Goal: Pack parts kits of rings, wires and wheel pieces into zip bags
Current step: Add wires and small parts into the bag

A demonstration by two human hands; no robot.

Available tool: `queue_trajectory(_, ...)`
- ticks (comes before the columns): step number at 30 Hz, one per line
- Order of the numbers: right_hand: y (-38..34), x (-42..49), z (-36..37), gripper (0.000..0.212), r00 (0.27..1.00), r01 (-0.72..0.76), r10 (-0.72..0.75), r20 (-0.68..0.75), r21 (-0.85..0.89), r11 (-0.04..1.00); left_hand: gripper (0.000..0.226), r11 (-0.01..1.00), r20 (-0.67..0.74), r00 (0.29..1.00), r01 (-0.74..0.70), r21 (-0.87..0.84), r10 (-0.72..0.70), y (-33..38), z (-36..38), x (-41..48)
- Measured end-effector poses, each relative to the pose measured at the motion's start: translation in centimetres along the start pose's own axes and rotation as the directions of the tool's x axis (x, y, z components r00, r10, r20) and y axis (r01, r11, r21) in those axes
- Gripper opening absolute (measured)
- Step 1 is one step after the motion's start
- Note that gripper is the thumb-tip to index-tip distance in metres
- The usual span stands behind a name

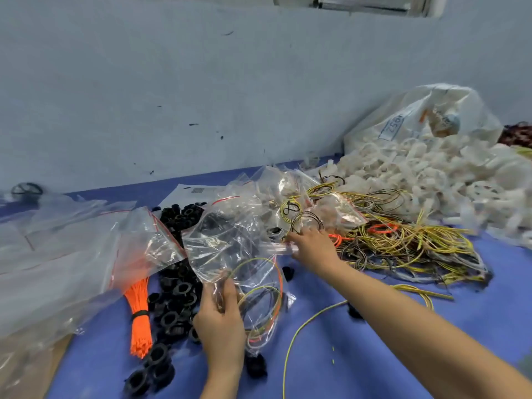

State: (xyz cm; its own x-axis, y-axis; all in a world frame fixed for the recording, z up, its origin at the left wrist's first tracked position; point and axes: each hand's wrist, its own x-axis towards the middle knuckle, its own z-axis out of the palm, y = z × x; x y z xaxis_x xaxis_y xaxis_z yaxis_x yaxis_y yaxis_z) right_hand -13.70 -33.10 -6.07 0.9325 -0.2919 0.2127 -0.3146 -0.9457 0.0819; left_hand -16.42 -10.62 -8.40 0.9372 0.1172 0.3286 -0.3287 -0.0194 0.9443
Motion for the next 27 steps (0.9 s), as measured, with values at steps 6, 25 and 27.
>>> queue_trajectory(6, 1.0, 1.9, -3.3, 0.035, 0.943, -0.143, 0.311, -0.115, 0.707, 0.693, 0.026, 0.997, 0.015, 1.0, 0.022, -0.07, -0.021, -0.2, 0.1, 0.1)
queue_trajectory(25, -0.3, -0.5, -20.2, 0.047, 0.983, -0.094, 0.032, 0.18, 0.647, -0.756, 0.024, 0.98, 0.142, 0.971, -0.18, -0.081, 0.19, 1.4, -0.2, -0.9)
queue_trajectory(27, -1.5, 0.1, -22.4, 0.047, 0.998, -0.065, -0.043, 0.049, 0.745, -0.663, 0.025, 0.972, 0.174, 0.958, -0.214, -0.1, 0.229, 1.7, -0.3, -1.1)
